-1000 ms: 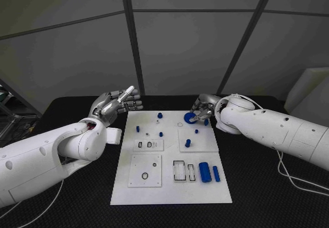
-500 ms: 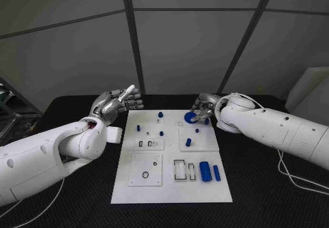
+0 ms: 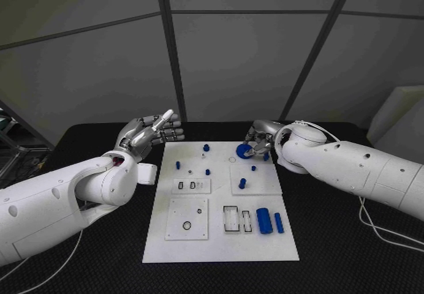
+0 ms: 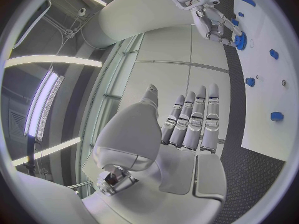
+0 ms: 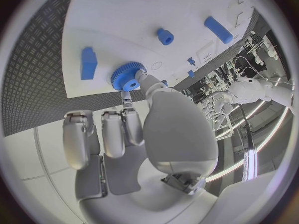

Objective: Assemble the parts on the task board

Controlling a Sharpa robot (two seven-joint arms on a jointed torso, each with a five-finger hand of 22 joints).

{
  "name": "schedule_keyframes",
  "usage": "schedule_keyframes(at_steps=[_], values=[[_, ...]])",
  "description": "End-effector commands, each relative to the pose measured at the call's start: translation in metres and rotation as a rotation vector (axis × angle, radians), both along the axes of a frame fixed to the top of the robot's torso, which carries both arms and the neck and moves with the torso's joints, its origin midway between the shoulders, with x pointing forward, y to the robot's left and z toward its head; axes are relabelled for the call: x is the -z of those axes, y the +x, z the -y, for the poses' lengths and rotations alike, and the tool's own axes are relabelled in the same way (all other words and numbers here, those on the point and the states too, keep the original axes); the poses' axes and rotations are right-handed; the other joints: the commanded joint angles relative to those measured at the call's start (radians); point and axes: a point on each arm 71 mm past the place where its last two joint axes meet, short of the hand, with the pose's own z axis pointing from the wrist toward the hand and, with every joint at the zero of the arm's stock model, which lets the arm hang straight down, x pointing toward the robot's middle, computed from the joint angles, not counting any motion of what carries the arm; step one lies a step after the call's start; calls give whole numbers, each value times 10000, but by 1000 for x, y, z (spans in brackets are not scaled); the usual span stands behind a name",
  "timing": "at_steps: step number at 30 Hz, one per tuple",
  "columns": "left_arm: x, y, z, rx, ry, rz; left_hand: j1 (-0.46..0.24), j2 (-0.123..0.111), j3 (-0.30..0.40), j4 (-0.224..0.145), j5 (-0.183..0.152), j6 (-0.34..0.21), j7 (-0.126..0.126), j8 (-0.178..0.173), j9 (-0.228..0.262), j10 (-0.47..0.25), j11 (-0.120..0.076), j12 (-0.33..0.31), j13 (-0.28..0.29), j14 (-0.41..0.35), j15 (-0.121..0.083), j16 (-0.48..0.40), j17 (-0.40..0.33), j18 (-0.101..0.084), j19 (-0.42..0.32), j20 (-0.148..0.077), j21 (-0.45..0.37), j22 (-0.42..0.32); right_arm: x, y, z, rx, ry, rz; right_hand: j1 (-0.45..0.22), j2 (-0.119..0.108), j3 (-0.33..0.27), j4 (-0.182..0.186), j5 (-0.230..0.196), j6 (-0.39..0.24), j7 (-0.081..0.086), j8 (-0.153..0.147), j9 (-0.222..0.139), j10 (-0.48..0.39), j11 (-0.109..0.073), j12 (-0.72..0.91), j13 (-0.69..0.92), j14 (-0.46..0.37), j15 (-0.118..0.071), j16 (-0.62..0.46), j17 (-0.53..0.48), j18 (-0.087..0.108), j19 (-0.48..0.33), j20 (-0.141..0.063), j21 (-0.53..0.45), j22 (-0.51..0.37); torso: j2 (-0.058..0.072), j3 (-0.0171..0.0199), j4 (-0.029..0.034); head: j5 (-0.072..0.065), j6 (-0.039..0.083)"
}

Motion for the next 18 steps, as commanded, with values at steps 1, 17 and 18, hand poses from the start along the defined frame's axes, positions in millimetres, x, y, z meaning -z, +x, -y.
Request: schedule_keyframes(at_steps=[1,17,18], values=[[-2,0,2,139,-23,120,58,25,18,-51,19,27,346,-64,-11,16,33,-67,-9,-39,57,-58,-16,-57,43,-2,22,-11,-10,-3,-5,-288,150,1066,-193,29,44,-39,101,131,-14,55,60,141,-3,50,818,655,-33,42,688,-67,1053,-21,66,2633,-3,2,4,14,20],[-2,0,2,143,-17,99,63,37,14,-66,20,31,346,-75,-16,16,25,-88,-8,-41,55,-80,-18,-55,46,-2,17,-20,-25,-23,-61,-1392,202,2255,-353,6,67,-43,140,251,-46,57,91,156,-28,70,839,654,-52,40,684,-67,1053,-36,66,2633,6,-12,39,130,51],[-2,0,2,144,-17,98,63,37,14,-66,20,31,346,-75,-16,16,25,-88,-8,-41,55,-80,-18,-55,46,-2,17,-20,-25,-23,-65,-1443,211,2288,-354,7,67,-43,141,252,-46,57,91,158,-29,72,841,654,-52,41,685,-67,1053,-36,66,2633,4,-13,37,141,40]])
